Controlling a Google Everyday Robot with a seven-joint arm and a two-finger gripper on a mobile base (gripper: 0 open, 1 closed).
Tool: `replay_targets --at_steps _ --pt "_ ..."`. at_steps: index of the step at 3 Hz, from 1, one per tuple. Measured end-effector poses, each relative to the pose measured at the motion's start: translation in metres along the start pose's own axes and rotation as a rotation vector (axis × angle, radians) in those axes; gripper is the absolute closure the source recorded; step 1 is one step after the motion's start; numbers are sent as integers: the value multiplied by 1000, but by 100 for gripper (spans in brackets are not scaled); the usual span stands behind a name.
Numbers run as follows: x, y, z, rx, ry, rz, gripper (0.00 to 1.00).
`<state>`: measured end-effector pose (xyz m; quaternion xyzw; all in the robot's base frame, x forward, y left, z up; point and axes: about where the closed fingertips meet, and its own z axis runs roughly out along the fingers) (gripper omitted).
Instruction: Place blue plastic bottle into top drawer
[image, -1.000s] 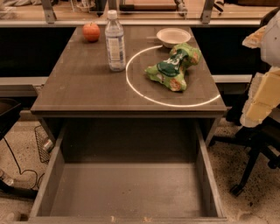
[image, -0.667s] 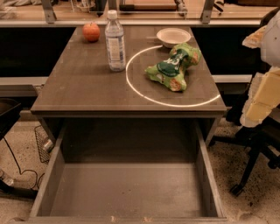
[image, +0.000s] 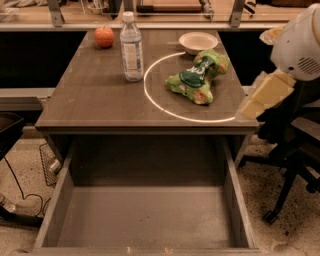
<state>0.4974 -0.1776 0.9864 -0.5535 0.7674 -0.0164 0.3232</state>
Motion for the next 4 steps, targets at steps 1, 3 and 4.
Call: replay_targets --at_steps 1,3,4 --pt "-31 -23 26 51 -171 25 0" --pt "-44 -45 78 147 -549 136 0" --pt "-69 -42 70 169 -667 135 0"
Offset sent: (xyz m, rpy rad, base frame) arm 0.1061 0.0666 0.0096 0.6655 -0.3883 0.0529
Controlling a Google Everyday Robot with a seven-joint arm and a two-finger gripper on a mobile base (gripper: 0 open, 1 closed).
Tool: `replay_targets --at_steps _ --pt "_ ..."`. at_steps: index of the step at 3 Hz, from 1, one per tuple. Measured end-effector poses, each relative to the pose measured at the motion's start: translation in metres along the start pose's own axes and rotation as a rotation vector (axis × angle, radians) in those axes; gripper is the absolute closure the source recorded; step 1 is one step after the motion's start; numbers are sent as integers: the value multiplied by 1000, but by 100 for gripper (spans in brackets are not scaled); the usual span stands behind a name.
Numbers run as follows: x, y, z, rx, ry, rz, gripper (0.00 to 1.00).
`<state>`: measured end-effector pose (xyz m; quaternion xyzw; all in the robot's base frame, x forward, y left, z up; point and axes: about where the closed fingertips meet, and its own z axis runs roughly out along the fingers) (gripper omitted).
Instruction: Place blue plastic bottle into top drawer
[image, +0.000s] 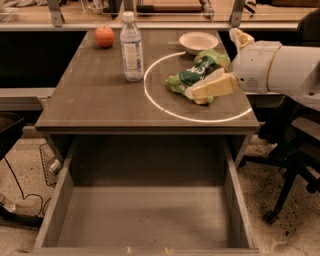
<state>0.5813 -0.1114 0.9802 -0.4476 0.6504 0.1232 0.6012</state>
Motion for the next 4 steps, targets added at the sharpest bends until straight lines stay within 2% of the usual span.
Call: replay_targets --at_steps 1,2,3,4 --pt "-1 0 2 -5 -3 -1 0" --pt "-9 -14 34 -50 -32 13 0" --pt "-17 -26 61 -54 -35 62 0" --pt "-24 -33 86 -30 -15 105 0"
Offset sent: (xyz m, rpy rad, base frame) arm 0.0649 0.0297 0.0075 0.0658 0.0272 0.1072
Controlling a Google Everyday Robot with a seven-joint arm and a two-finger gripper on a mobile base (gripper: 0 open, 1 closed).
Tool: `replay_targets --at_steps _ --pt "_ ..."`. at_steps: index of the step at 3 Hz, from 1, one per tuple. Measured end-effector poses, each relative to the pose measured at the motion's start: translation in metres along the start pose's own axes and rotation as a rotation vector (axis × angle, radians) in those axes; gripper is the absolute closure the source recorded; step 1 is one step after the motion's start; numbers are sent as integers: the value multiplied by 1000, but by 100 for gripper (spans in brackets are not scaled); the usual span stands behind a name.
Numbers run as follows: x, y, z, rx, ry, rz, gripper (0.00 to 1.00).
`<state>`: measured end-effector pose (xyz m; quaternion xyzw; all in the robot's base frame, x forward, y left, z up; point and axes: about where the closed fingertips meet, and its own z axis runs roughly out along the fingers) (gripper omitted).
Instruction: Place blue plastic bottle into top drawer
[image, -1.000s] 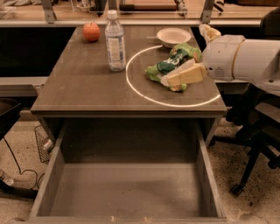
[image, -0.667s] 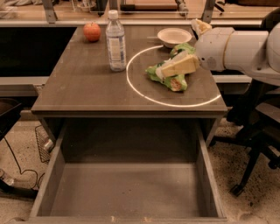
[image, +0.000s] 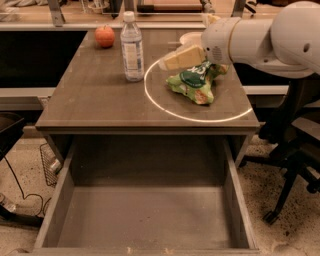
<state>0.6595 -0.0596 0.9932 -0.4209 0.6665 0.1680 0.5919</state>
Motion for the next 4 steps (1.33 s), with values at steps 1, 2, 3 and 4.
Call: replay_targets --at_steps 1,2,3,4 --pt "3 1 23 36 -2 56 0" --pt "8 -4 44 58 -23 90 0" --pt "12 -9 68 60 -53 115 0" --pt "19 -14 89 52 -85 142 0"
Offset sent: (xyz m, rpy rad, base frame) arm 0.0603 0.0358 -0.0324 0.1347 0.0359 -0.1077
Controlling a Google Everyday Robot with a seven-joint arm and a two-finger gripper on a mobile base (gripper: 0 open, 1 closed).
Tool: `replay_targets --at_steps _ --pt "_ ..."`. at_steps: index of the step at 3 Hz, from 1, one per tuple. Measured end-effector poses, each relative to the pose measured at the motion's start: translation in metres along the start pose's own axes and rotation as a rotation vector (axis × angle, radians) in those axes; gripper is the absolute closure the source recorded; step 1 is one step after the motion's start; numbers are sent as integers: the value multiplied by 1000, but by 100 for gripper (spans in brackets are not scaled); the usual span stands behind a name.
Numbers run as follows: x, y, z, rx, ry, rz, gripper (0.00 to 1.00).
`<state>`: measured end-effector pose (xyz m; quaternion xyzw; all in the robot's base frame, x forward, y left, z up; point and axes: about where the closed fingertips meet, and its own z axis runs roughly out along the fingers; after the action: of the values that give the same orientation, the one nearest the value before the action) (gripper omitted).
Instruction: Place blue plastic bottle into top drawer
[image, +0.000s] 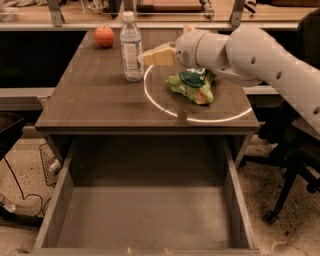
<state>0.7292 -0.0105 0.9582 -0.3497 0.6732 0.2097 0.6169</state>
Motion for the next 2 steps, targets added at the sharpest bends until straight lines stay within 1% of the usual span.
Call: replay_targets --at_steps 1,2 --pt "7 0 16 -20 -28 45 0" --pt "10 8 39 -52 -72 109 0"
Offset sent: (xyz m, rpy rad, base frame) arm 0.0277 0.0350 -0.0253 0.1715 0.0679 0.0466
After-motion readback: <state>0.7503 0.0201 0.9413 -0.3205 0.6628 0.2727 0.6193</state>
